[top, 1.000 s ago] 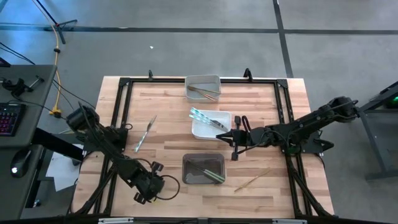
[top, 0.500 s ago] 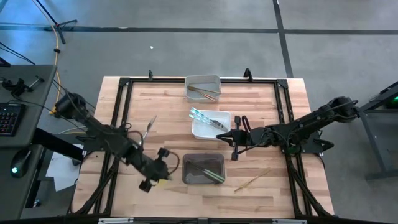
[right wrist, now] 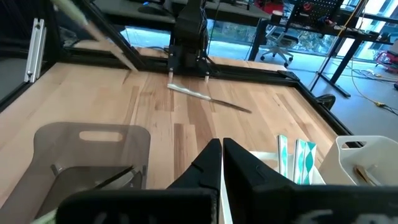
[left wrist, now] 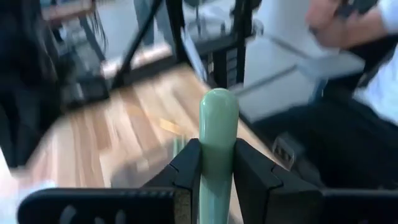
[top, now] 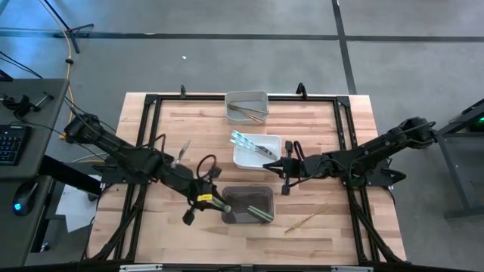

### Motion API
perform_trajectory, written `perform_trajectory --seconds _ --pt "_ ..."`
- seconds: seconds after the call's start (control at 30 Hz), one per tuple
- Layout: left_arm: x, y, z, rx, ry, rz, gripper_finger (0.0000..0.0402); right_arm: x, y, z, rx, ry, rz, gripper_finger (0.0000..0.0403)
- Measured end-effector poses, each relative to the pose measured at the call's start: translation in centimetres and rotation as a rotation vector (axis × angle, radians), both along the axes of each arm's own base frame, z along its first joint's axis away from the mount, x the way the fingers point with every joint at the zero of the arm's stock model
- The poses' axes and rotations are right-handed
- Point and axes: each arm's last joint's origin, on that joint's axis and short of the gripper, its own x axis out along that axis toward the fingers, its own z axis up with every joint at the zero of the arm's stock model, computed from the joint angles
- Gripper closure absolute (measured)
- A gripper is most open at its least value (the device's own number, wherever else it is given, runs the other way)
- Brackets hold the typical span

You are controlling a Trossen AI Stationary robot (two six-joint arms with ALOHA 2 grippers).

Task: Sort silverware by color (type)
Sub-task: Put the light green table knife into the black bin

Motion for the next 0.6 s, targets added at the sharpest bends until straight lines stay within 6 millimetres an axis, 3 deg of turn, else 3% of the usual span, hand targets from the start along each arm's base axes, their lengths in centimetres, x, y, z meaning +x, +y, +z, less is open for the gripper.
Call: perform_trajectory --seconds 0.2,0.4,0.6 --pt "1.5 -0.6 1.3 -0.002 -0.108 -0.016 0.0346 -0.9 -0.2 -0.1 -0.06 0.083 0.03 0.0403" --pt "4.6 -0.9 0.2 0.027 -0.094 0.012 0.0346 -3.2 -1.0 1.1 -0.07 0.115 -0.011 0.0403" --pt "7.9 -2.0 -1.4 0.054 -0.094 0.016 0.0346 -6.2 -1.8 -0.3 -0.031 0.06 -0.072 0.0403"
